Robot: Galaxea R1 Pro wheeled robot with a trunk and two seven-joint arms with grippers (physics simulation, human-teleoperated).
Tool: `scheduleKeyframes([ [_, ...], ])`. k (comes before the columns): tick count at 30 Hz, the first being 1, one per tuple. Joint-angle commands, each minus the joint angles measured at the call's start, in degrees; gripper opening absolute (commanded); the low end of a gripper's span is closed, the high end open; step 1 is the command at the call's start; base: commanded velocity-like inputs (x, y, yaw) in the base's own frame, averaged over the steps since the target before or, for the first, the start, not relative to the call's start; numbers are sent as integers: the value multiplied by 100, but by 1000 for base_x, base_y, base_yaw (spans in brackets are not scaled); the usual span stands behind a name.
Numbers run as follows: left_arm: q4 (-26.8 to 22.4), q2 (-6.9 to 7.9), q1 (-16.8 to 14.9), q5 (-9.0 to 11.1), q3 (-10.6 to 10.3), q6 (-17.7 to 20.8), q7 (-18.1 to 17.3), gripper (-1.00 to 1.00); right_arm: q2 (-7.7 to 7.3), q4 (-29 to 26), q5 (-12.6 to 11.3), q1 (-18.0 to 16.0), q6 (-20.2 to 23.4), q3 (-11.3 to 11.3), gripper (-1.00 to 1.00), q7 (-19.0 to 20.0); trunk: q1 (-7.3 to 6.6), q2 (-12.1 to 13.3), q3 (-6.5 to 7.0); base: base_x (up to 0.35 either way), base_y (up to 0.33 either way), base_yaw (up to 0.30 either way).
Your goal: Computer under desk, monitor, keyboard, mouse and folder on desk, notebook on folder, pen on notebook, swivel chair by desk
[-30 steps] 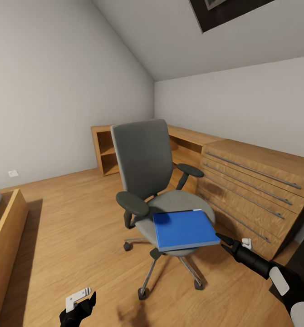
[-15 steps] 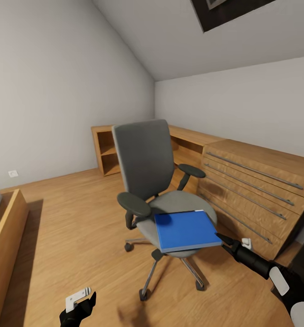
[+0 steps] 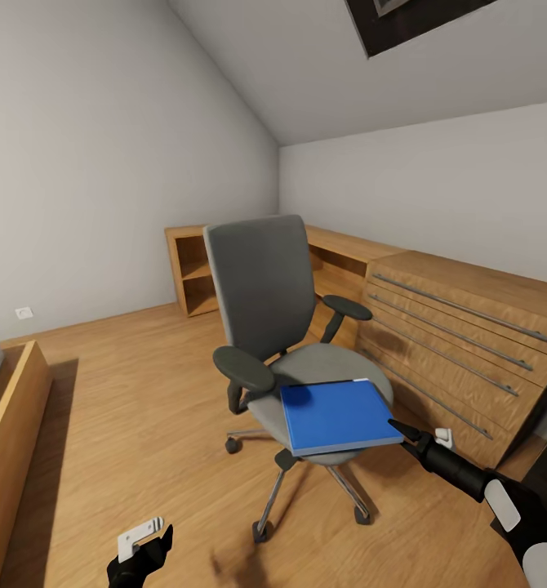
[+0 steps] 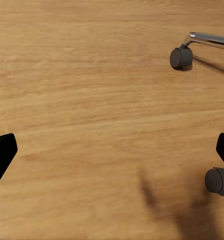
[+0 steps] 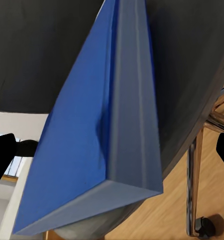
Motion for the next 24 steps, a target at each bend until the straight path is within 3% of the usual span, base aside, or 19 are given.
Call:
scheduleKeyframes([
  [1,0,-7,-5,-33,48,-14,-44,100,0,3,-25,-3,41,-9,100,7,-1,-2,-5,0,0,0],
  [24,0,-7,-5,-41,48,-17,-43,100,1,198,-41,-3,152,-18,100,13,-1,-2,-5,0,0,0],
])
